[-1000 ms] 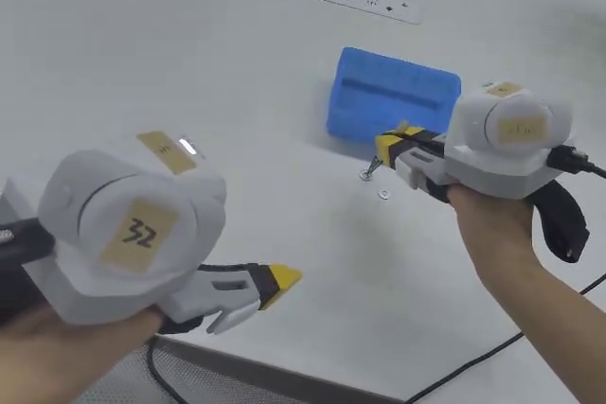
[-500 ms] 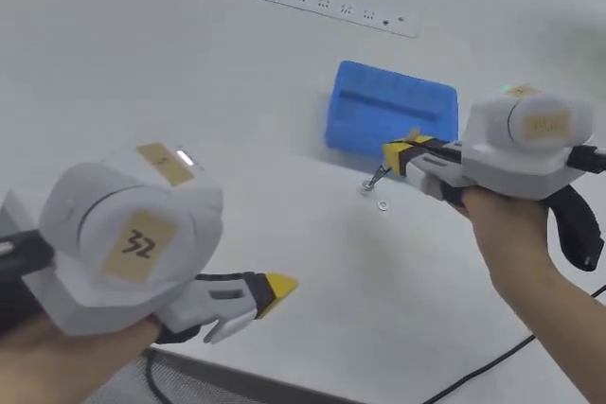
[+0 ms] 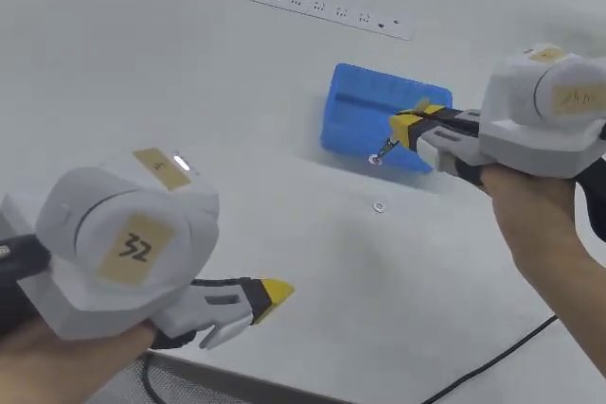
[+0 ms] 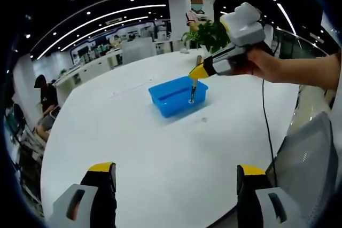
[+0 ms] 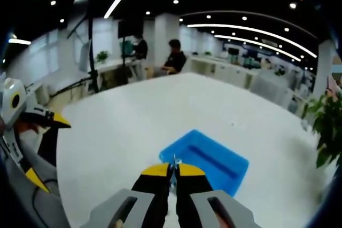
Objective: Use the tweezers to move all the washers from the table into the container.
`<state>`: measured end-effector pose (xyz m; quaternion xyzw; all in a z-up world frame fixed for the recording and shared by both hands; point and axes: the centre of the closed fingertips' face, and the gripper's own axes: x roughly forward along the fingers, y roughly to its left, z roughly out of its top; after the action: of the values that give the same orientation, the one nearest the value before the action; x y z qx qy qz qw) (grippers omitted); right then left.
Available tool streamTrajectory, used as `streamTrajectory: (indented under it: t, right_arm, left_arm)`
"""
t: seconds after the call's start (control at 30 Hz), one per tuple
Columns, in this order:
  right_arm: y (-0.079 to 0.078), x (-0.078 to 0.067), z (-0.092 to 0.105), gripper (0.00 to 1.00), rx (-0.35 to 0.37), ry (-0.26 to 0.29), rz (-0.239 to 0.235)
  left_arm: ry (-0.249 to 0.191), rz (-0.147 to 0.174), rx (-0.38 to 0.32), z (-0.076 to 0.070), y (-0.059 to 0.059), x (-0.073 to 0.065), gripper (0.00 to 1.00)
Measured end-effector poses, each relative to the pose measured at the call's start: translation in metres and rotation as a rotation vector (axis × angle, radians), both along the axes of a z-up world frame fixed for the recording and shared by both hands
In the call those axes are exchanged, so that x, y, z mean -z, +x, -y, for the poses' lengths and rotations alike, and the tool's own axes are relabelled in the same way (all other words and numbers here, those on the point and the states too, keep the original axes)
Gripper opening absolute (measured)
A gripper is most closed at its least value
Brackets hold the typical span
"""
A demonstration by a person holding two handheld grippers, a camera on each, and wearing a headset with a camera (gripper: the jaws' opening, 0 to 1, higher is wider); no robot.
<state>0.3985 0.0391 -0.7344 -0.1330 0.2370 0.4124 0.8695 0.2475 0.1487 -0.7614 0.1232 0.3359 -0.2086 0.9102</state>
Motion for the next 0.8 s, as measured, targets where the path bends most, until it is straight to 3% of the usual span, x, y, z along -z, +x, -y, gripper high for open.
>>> streamTrajectory:
  t: [0.57,0.8]
  right_arm:
    - [0.028,-0.024,0.005,0.0,0.043,0.055,0.038]
    - [0.044,-0.02,0.008,0.0,0.055,0.051,0.047]
  left_arm:
    - [-0.008,-0.009,0.012,0.004,-0.001,0.003,0.96]
    - [-0.005,-0.013,0.013,0.004,0.0,0.005,0.96]
